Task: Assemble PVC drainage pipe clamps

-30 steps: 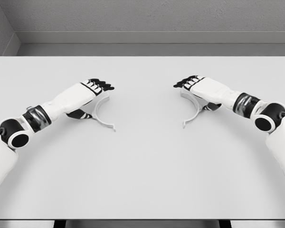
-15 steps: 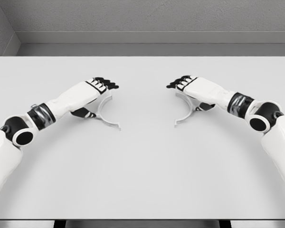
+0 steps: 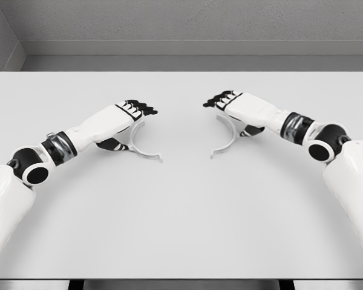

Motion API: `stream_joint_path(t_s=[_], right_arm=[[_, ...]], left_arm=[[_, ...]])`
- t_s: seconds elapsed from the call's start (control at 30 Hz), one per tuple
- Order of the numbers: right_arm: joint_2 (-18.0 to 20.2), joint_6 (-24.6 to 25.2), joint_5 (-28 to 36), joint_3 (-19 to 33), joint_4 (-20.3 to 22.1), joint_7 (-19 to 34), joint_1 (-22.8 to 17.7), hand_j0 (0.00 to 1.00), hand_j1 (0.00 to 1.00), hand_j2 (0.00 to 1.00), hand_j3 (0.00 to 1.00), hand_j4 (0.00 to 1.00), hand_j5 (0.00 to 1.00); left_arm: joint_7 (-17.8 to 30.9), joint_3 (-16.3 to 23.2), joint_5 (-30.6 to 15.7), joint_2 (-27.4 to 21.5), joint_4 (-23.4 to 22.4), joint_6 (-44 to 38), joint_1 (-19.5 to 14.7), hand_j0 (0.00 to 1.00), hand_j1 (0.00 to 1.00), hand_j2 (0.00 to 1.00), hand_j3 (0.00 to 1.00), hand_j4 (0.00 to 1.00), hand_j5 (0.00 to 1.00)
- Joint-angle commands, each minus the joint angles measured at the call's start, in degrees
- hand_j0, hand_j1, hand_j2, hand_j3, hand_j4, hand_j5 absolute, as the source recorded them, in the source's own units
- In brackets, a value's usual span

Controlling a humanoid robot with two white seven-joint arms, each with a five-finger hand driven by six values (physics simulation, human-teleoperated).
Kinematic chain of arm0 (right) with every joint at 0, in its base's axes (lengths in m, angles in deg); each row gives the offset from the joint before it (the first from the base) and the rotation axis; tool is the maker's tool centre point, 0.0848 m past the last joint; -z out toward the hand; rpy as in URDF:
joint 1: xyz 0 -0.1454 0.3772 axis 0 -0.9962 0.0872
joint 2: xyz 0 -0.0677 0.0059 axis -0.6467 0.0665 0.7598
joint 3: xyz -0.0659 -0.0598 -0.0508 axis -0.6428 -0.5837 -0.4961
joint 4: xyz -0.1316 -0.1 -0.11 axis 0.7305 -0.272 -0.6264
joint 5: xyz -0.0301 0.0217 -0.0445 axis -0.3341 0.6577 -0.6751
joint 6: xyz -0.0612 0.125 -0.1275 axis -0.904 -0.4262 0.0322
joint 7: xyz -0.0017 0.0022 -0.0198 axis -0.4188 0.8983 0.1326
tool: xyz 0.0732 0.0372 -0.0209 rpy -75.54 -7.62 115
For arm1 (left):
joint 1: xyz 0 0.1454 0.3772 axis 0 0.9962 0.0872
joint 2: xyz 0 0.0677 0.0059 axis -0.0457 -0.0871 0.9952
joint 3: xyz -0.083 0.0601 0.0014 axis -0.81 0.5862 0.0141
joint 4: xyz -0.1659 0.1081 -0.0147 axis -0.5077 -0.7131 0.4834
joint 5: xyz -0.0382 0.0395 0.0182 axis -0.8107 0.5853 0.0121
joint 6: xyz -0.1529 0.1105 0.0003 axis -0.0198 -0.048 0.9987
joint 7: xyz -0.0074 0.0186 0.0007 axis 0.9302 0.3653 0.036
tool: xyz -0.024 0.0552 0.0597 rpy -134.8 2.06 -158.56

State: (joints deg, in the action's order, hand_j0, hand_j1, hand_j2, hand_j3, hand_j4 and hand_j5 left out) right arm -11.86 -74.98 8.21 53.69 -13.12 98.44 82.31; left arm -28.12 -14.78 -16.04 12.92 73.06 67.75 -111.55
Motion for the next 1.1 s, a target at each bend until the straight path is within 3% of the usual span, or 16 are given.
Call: stream_joint_path(t_s=[0.0, 0.27, 0.67, 1.07], right_arm=[[-0.6, 0.1, 0.3, -0.5, -1.0, 0.0, 0.1, 1.0, 1.0, 1.0, 1.0, 1.0, 1.0], [-1.5, 0.1, 0.3, -0.5, -1.1, 0.0, 0.6, 1.0, 1.0, 1.0, 1.0, 1.0, 1.0], [-5.0, 0.1, -1.5, -1.4, -6.3, -0.1, 3.5, 1.0, 1.0, 1.0, 1.0, 1.0, 1.0], [-5.9, 0.1, -1.5, -2.1, -6.3, 0.0, 4.3, 1.0, 1.0, 1.0, 1.0, 1.0, 1.0]], left_arm=[[0.0, 0.0, -0.4, 0.1, 0.0, -0.1, 0.0, 1.0, 1.0, 1.0, 1.0, 1.0, 1.0], [0.1, 0.0, -0.4, 1.5, 0.1, -0.1, -0.1, 1.0, 1.0, 1.0, 1.0, 1.0, 1.0], [0.1, -0.3, -0.4, 1.8, -0.1, -0.1, -0.1, 1.0, 1.0, 1.0, 1.0, 1.0, 1.0], [0.1, -0.8, -0.6, 1.4, -0.9, -0.1, -0.8, 1.0, 1.0, 1.0, 1.0, 1.0, 1.0]])
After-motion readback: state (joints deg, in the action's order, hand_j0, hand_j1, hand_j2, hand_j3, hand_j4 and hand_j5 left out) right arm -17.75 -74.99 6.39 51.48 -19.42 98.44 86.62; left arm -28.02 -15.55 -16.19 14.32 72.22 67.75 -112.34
